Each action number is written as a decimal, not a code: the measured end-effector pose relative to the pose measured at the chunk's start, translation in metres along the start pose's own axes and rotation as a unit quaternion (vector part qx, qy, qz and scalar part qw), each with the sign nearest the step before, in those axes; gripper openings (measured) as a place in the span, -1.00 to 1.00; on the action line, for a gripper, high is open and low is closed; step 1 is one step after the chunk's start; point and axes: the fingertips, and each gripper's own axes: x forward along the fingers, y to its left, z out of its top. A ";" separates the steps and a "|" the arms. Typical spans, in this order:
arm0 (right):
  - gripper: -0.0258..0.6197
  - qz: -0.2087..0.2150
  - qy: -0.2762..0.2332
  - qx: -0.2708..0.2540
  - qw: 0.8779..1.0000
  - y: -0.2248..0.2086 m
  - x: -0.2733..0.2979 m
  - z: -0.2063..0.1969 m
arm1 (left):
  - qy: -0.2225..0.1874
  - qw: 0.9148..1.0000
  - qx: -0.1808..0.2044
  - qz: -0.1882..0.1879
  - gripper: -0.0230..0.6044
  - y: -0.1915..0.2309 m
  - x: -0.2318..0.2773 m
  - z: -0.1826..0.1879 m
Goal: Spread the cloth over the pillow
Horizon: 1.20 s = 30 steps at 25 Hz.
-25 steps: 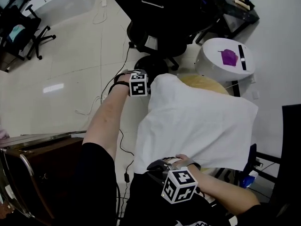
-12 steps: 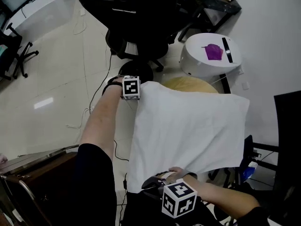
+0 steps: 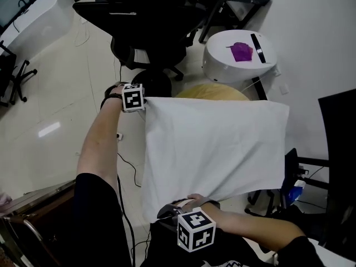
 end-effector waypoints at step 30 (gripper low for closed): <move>-0.47 -0.194 -0.119 0.030 0.973 -0.046 -0.051 0.001 | -0.005 0.993 -0.041 0.111 -0.31 -0.025 -0.034 0.015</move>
